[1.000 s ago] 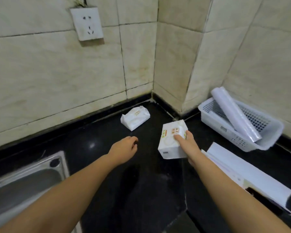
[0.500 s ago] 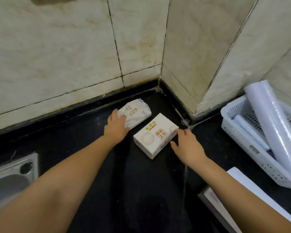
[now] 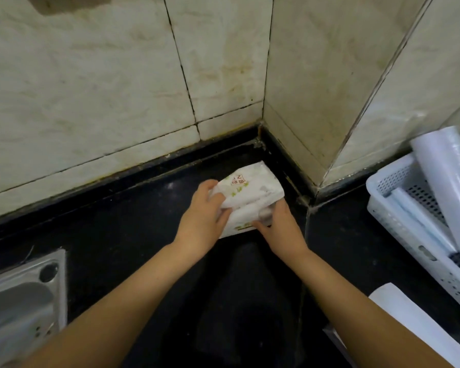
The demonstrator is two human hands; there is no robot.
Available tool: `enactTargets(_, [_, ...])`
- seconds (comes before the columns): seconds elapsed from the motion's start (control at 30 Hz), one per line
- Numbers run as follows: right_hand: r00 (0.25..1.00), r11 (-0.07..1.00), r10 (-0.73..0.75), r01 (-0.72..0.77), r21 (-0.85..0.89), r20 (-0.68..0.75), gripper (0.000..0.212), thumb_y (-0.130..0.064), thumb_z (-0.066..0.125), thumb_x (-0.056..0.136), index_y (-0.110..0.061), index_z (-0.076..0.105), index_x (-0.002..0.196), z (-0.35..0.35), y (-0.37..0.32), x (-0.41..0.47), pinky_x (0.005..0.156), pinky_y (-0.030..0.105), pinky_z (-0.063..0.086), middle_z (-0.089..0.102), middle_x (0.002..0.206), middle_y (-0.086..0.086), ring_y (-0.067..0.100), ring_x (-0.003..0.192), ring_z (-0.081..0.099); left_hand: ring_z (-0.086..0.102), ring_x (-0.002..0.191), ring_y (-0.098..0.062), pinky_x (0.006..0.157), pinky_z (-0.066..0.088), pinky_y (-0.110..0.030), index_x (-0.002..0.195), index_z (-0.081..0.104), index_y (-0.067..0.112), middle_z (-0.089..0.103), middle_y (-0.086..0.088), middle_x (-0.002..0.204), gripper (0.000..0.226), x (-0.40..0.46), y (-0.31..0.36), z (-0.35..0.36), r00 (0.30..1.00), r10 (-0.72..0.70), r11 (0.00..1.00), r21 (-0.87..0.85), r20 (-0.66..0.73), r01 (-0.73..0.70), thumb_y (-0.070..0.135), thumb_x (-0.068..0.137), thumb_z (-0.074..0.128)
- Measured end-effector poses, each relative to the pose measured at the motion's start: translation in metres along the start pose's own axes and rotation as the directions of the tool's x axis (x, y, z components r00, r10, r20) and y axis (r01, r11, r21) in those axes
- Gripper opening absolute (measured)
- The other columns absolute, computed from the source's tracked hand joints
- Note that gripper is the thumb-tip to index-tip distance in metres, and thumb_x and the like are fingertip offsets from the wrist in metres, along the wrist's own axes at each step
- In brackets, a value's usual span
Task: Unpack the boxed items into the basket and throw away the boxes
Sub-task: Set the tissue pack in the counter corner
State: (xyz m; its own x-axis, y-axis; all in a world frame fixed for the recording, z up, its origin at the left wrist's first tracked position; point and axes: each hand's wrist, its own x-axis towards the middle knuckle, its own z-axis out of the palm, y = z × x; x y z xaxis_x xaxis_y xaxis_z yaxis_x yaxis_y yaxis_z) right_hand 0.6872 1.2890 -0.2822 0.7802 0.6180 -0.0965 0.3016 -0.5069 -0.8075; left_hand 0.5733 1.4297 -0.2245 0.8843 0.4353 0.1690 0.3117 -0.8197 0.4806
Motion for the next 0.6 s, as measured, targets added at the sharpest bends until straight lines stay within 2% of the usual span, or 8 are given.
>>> enactTargets(0.07, [0.997,0.995,0.06,-0.057,0.078,-0.038,0.074,-0.021,0.068,0.084,-0.021,0.021,0.141,-0.006,0.003,0.001,0.093,0.03,0.043,0.044,0.144,0.005,0.022,0.127,0.048,0.037,0.13,-0.024,0.084,0.051,-0.031,0.119,0.051,0.009,0.028,-0.011,0.148,0.034,-0.006,-0.004,0.007,1.0,-0.014,0.999,-0.032,-0.014,0.014,0.023,0.089,0.057])
enactTargets(0.13, [0.994,0.99,0.079,-0.069,0.119,-0.077,0.087,-0.024,0.067,0.085,-0.031,0.007,0.147,-0.014,0.004,-0.002,0.097,0.032,0.042,0.037,0.15,0.001,0.017,0.13,0.045,0.018,0.139,-0.007,0.095,0.037,-0.016,0.139,0.031,0.024,0.011,0.0,0.155,0.061,-0.012,-0.012,0.012,0.996,-0.05,0.991,-0.131,-0.069,0.041,0.025,0.086,0.061])
enactTargets(0.2, [0.994,0.997,-0.063,0.067,0.04,-0.095,0.096,-0.025,0.066,0.085,-0.045,-0.006,0.145,-0.02,0.001,-0.008,0.096,0.033,0.044,0.029,0.153,0.0,0.01,0.129,0.042,0.009,0.132,0.009,0.095,0.025,-0.009,0.142,0.001,0.047,0.002,0.015,0.154,0.094,-0.022,-0.016,0.017,0.983,-0.173,0.937,-0.317,-0.056,0.147,0.03,0.079,0.069])
enactTargets(0.23, [0.983,0.986,-0.163,0.159,-0.059,-0.079,0.098,-0.024,0.066,0.085,-0.048,-0.01,0.142,-0.021,-0.001,-0.011,0.095,0.034,0.046,0.026,0.153,0.0,0.009,0.127,0.042,0.014,0.133,0.007,0.099,0.027,-0.013,0.138,-0.007,0.055,0.004,0.016,0.155,0.103,-0.026,-0.016,0.02,0.97,-0.242,0.883,-0.419,-0.017,0.213,0.03,0.077,0.071])
enactTargets(0.3, [0.964,0.941,-0.266,0.258,-0.221,-0.009,0.091,-0.02,0.063,0.087,-0.045,-0.003,0.145,-0.018,-0.001,-0.012,0.092,0.037,0.051,0.023,0.152,0.001,0.016,0.122,0.05,0.034,0.135,-0.007,0.107,0.039,-0.033,0.135,-0.01,0.062,0.021,0.008,0.155,0.106,-0.029,-0.015,0.028,0.946,-0.303,0.785,-0.534,0.114,0.315,0.025,0.078,0.072])
enactTargets(0.37, [0.972,0.94,-0.235,0.226,-0.256,-0.005,0.071,-0.017,0.059,0.09,-0.032,0.018,0.147,-0.012,0.001,-0.005,0.094,0.037,0.051,0.025,0.15,0.003,0.022,0.12,0.053,0.047,0.126,-0.011,0.101,0.047,-0.043,0.139,-0.005,0.057,0.039,0.007,0.147,0.098,-0.024,-0.015,0.034,0.947,-0.297,0.809,-0.494,0.125,0.319,0.022,0.082,0.067])
enactTargets(0.5, [0.969,0.913,-0.238,0.2,-0.356,-0.066,0.054,-0.018,0.056,0.092,-0.021,0.032,0.14,-0.008,0.0,0.04,0.096,0.028,0.046,0.035,0.143,0.007,0.018,0.119,0.05,0.048,0.125,-0.015,0.1,0.045,-0.035,0.144,-0.001,0.047,0.041,0.003,0.145,0.087,0.013,-0.019,0.045,0.934,-0.355,0.832,-0.444,0.035,0.333,0.025,0.087,0.061])
enactTargets(0.6, [0.967,0.947,-0.234,0.202,-0.25,-0.105,0.043,-0.015,0.054,0.092,-0.016,0.039,0.133,-0.014,-0.008,0.093,0.086,0.03,0.046,0.037,0.14,0.009,0.026,0.114,0.051,0.045,0.127,-0.019,0.1,0.042,-0.034,0.147,0.0,0.037,0.038,-0.004,0.146,0.084,0.057,-0.021,0.054,0.936,-0.351,0.828,-0.468,-0.003,0.309,0.017,0.089,0.058])
